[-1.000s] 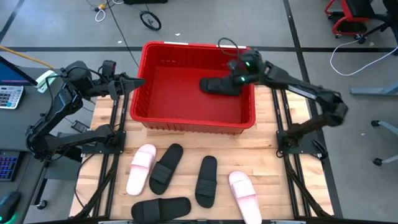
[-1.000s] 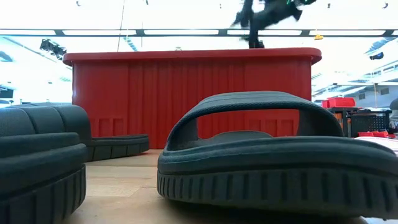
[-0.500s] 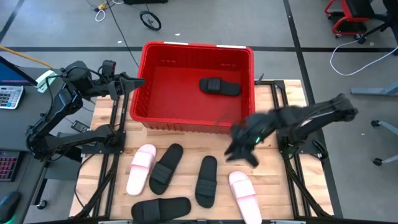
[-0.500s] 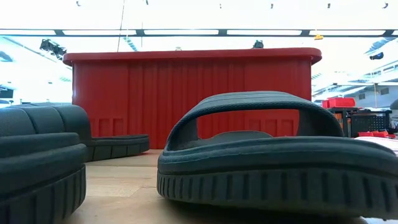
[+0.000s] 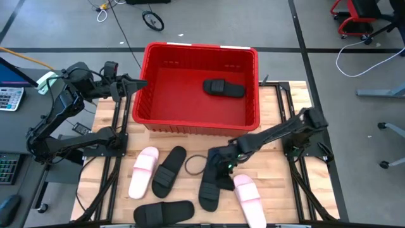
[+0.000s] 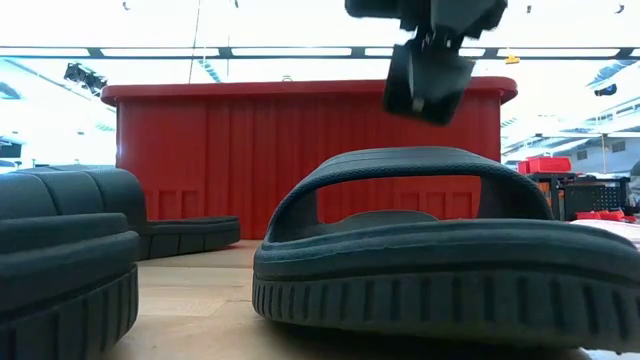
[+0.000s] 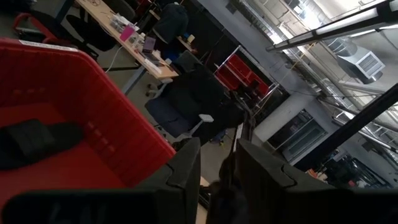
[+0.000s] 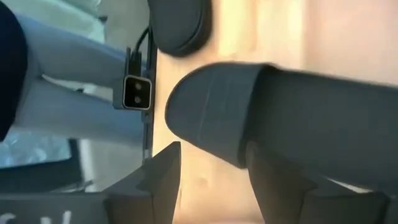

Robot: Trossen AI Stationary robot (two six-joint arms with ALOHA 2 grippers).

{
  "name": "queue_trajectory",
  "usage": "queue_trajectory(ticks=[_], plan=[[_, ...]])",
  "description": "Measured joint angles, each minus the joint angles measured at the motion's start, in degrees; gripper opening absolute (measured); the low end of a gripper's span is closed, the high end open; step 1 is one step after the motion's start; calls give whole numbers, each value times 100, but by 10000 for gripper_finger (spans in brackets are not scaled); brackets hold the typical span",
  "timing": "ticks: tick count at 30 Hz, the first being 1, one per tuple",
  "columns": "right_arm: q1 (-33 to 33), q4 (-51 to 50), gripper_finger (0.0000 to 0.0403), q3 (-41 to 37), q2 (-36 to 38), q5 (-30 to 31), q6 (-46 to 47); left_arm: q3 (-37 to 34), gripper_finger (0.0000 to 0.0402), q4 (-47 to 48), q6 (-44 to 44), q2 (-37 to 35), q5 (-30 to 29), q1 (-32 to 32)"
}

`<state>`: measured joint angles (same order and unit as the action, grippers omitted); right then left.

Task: Pick and place slides into bin
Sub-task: Put the black slide into the red bin

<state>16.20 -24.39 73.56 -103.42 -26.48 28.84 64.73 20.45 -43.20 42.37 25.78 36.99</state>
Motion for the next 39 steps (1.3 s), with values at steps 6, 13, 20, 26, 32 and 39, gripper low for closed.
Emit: queue_trajectory(ticks=[6, 13, 20, 26, 32, 39], plan=[[86, 825, 188, -2, -707, -70, 275, 2, 107, 109, -11, 1, 1, -2], [96, 880, 182, 0, -697, 518, 534, 2, 107, 132, -245, 0, 153, 0], [142, 797, 183, 0, -317, 1283, 540, 2, 107, 129, -267, 0, 164, -154], [115, 751, 190, -2, -673, 1348, 584, 2, 107, 127, -262, 0, 162, -357], [4, 798, 192, 0, -904, 1237, 769, 2, 107, 125, -227, 0, 162, -557], [-6, 1130, 181, -2, -894, 287, 1347, 2, 107, 125, -71, 0, 160, -651]])
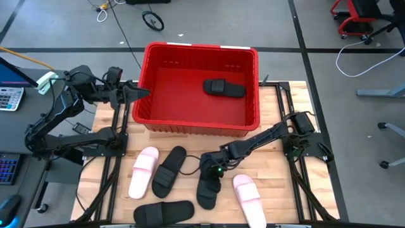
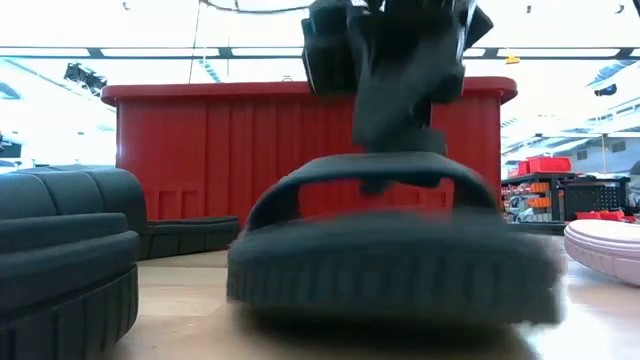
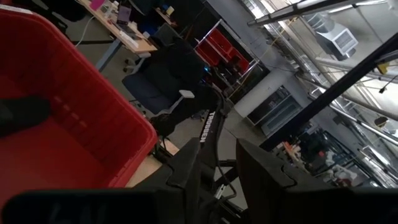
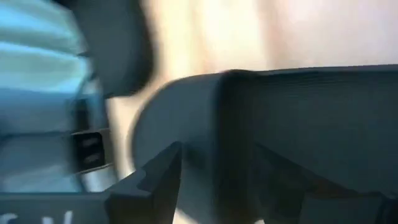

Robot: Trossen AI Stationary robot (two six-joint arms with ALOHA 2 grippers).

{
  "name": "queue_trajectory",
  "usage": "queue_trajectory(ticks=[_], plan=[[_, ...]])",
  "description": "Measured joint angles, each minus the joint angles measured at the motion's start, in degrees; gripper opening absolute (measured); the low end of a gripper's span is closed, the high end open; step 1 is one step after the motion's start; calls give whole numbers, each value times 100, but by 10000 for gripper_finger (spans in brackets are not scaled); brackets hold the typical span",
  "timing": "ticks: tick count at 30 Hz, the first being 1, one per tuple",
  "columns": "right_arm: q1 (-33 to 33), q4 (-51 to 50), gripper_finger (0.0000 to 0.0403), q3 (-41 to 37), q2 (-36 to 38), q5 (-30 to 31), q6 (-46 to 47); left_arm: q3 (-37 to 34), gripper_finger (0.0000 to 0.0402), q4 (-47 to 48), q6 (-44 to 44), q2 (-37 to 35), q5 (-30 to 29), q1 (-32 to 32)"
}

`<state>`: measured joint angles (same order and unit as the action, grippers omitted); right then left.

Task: Pick and place slides into bin
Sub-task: Put the black slide into the red bin

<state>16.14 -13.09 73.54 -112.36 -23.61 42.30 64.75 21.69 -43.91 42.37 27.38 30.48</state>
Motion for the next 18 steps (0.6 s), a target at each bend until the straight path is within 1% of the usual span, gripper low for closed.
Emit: queue_trajectory(ticks=[2, 4, 14, 18], plan=[[75, 371, 172, 0, 9, -366, 24, 0, 107, -2, 7, 0, -2, 0], [161, 668, 163, 1, -31, -575, 122, 0, 107, -1, 3, 0, -2, 0], [419, 765, 136, 3, -318, -530, 609, 0, 107, 0, -43, 0, -2, 0], [550, 762, 121, 0, -427, -531, 673, 0, 107, 0, -43, 0, -2, 0]])
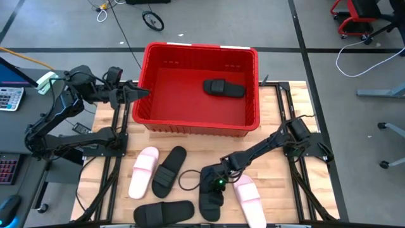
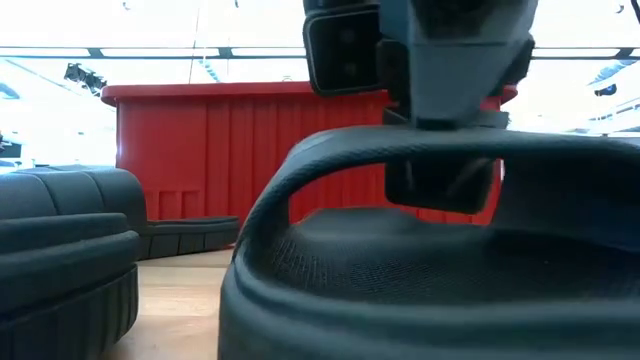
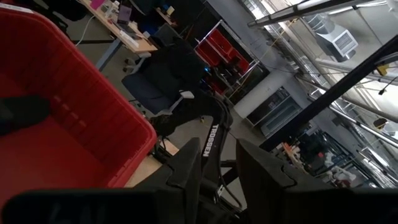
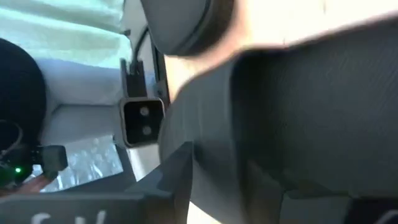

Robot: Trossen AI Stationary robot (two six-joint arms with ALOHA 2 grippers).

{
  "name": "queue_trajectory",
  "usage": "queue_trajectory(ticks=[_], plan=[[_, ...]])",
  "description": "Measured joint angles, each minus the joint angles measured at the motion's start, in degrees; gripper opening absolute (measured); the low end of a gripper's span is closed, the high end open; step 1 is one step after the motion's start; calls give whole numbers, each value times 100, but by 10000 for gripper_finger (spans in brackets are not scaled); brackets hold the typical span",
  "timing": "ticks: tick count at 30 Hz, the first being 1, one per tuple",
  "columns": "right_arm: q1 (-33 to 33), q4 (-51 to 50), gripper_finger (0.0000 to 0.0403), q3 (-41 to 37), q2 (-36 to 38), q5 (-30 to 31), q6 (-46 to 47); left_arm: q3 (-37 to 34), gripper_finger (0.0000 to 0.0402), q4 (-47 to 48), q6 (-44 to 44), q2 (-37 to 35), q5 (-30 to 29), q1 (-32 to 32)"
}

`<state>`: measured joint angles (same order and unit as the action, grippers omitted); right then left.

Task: Pick and place slides into bin
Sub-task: Put the black slide into the red bin

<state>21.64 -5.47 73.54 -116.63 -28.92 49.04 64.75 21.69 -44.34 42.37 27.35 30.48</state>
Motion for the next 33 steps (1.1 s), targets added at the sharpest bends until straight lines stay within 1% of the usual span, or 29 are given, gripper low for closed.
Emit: queue_trajectory(ticks=[4, 7, 9, 10, 13, 16, 18, 20, 23, 24, 26, 28, 30, 31, 33], plan=[[129, 58, 90, 1, -56, 4, 191, 0, 107, 0, 2, 0, 1, 1], [155, 51, 47, -3, 45, 52, 360, 0, 107, -2, 3, 0, 0, 4], [154, 63, 17, -6, 193, 92, 690, 0, 107, 0, 4, 0, 0, 4], [139, 48, 13, 18, 287, 113, 852, 0, 107, 0, 4, 0, 0, 4], [130, 125, 19, 168, 715, 281, 1133, 0, 107, 0, 3, 0, 1, 4], [137, 156, 12, 351, 1368, 1002, 1097, 0, 107, -2, 0, 0, 0, 4], [106, 139, 10, 484, 1830, 1609, 874, 0, 107, -2, 0, 0, 0, 4], [35, 140, 12, 637, 2328, 2288, 504, 0, 107, -2, 0, 0, 0, 4], [-187, 152, 15, 903, 3069, 3531, -381, 0, 107, -34, -1, 0, 0, 4], [-310, 180, 13, 969, 3295, 3919, -694, 0, 107, -49, -1, 0, 0, 4], [-648, 184, 9, 1035, 3676, 4483, -1139, 0, 107, -79, -2, 0, -2, 4], [-1143, 151, 9, 1049, 3962, 4750, -1359, 0, 107, -79, -17, 0, -43, 4], [-1778, 104, 9, 1049, 4094, 4713, -1364, 0, 107, -80, -75, 0, -148, 2], [-2162, 100, 9, 1047, 4113, 4550, -1253, 0, 107, -81, -142, 1, -216, 4], [-2903, 89, 9, 1047, 4043, 4003, -983, 0, 107, -83, -181, 28, -376, 3]])
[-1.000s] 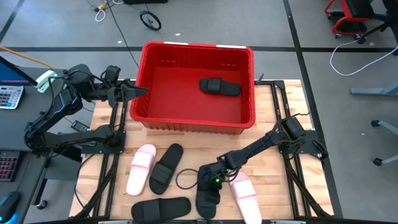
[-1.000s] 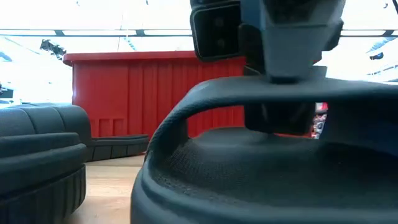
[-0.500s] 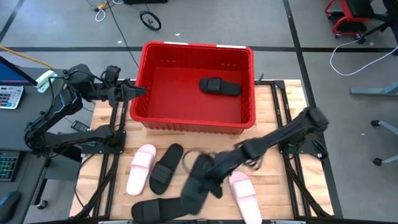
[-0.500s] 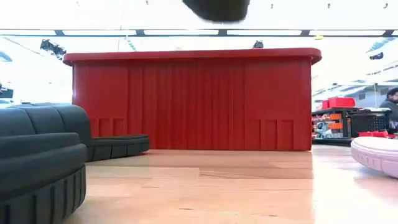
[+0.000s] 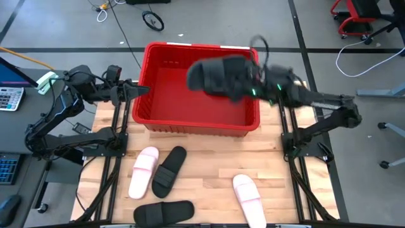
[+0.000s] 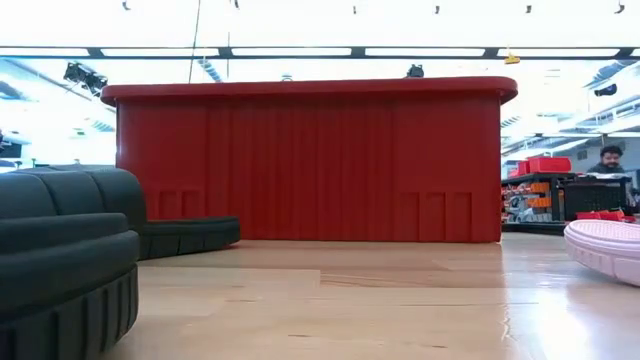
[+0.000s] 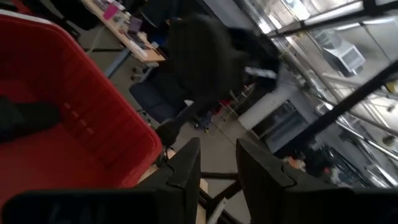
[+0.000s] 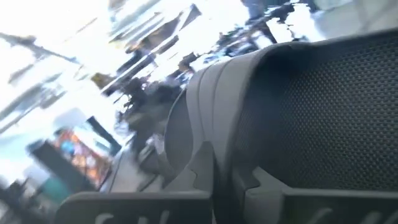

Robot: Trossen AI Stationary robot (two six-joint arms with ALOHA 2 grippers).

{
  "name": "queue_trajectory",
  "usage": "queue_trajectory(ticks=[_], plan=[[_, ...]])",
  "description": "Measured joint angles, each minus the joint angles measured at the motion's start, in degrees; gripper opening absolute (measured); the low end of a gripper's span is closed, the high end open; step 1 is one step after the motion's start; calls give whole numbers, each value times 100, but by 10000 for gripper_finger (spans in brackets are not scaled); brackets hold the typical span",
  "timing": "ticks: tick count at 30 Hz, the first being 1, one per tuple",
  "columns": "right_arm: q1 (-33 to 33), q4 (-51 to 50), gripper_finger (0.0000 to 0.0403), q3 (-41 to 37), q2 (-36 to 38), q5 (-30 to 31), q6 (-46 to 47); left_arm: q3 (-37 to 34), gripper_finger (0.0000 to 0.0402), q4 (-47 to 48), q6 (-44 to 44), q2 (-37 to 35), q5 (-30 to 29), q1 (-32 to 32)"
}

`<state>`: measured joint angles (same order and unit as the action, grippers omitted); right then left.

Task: Pick and place slides into bin
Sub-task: Put the black slide into the red bin

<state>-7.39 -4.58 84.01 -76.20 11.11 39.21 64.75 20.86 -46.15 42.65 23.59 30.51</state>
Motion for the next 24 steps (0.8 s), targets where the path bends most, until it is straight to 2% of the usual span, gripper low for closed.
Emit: queue_trajectory(ticks=[5, 10, 18, 24], plan=[[-1519, 94, 9, -11, -619, -895, 432, 0, 107, -2, -15, 46, -152, 0], [-2478, 398, 9, -11, -1422, -1678, 741, 0, 107, -11, -15, 83, -154, -1], [-3164, 365, 9, -20, -2529, -2252, 1468, 0, 107, -5, 17, 115, -159, -1], [-3357, 364, 9, -19, -2888, -2159, 1510, 0, 107, -2, 33, 125, -159, -1]])
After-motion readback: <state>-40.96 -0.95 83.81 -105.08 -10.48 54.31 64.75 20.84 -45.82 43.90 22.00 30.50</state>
